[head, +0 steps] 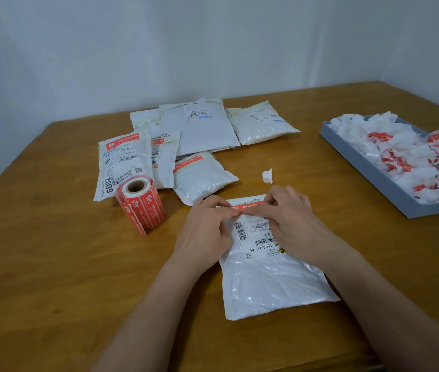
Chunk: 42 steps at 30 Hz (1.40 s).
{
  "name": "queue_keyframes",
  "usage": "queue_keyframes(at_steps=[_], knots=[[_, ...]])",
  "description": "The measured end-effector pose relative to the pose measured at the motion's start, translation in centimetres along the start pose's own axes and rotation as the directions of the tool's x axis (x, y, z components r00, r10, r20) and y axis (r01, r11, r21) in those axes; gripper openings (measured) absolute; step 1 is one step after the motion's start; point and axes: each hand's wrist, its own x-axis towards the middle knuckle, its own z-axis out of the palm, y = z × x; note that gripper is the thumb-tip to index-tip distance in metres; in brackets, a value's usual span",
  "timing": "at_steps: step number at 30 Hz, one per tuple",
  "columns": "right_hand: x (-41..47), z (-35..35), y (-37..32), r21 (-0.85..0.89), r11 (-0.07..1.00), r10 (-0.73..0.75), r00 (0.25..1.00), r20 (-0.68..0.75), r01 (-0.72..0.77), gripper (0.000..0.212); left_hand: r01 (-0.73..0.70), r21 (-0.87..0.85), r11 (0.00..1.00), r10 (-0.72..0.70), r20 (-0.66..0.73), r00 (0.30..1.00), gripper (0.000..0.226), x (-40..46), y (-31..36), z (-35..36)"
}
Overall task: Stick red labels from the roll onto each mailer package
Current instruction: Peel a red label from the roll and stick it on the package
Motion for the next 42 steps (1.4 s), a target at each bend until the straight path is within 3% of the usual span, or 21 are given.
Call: queue_keyframes(at_steps=[11,27,42], knots=[[0.0,-0.4,-1.3,-0.132,0.981,0.136,0.99,-0.029,-0.139,0.048,0.069,0.116,0.991,-0.081,0.102,0.991,0.031,0.1,0.9,0.0],[0.0,-0.9,-1.1,-0.116,0.95,0.285,0.957,-0.06,-0.29,0.041,0.041,0.047,0.998,-0.042,0.019,0.999,0.03,0.1,0.6,0.2],[0.2,-0.5,-0.3,-0.064,0.948,0.304,0.947,-0.103,-0.311,0.034,0.112,0.069,0.991,-0.11,-0.031,0.993,0.028,0.0,0.5,0.0]])
